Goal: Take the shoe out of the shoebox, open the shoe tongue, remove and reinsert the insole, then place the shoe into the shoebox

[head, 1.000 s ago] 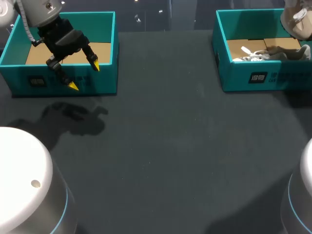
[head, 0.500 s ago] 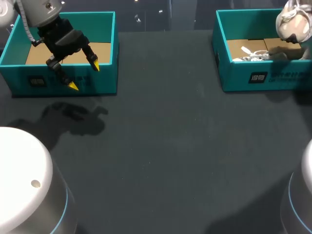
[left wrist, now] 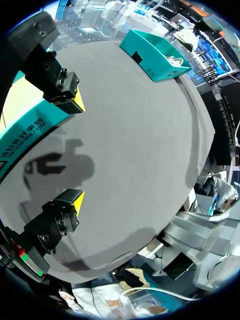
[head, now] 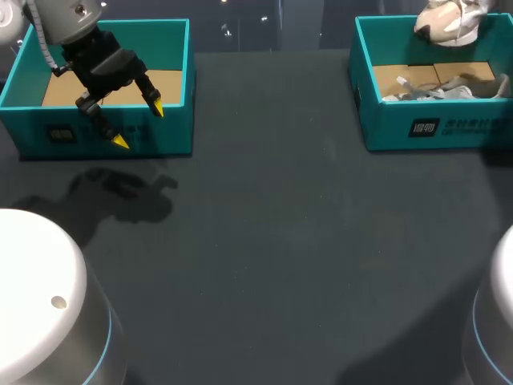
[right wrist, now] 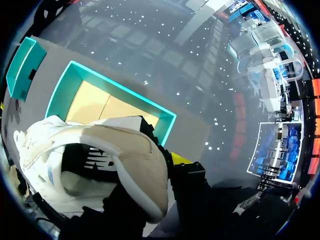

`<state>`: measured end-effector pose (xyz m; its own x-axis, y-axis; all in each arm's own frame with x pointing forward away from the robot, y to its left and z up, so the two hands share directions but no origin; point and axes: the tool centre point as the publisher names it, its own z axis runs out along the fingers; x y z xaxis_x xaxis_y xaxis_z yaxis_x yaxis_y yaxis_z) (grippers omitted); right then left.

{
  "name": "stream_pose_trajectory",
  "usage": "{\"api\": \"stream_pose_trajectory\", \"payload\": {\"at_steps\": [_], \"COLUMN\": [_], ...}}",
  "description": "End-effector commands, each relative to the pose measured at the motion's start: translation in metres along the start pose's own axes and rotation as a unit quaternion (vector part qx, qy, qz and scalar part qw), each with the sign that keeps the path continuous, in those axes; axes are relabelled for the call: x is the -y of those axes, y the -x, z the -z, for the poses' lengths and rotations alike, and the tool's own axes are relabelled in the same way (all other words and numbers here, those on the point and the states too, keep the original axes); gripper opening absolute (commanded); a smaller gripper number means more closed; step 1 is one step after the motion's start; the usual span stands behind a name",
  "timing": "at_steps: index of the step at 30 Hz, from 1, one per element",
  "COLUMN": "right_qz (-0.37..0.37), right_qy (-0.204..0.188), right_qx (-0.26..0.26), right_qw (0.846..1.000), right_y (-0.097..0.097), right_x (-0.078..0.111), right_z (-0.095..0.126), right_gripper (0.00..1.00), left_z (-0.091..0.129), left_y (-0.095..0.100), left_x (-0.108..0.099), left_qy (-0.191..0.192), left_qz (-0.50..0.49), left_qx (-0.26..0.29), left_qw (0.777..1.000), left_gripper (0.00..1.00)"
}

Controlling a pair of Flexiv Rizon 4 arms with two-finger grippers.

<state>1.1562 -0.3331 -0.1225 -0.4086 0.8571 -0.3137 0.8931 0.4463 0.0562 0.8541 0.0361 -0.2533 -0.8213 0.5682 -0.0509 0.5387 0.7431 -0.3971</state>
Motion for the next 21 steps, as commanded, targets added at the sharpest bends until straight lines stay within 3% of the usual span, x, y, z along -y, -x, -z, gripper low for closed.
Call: {"api": "stream_pose_trajectory", "payload": {"at_steps": [1,7,9,21], "right_qz": [-0.091,-0.149,-0.185,-0.185], "right_qy": [-0.016,0.003,0.012,0.012], "right_qx": [-0.013,0.002,0.029,0.029], "right_qw": [0.996,0.989,0.982,0.982], "right_y": [0.009,0.005,0.002,0.002], "right_x": [0.001,0.018,0.021,0.021], "right_z": [-0.007,-0.014,-0.014,-0.014], "right_gripper": [0.0,0.0,0.0,0.0], "left_z": [0.0,0.0,0.0,0.0], "left_y": [0.0,0.0,0.0,0.0], "left_x": [0.0,0.0,0.0,0.0], "left_qy": [0.001,0.001,0.001,0.001], "left_qz": [0.0,0.0,0.0,0.0], "left_qx": [-0.001,-0.001,-0.001,-0.001], "left_qw": [1.0,1.0,1.0,1.0], "left_gripper": [1.0,1.0,1.0,1.0]}}
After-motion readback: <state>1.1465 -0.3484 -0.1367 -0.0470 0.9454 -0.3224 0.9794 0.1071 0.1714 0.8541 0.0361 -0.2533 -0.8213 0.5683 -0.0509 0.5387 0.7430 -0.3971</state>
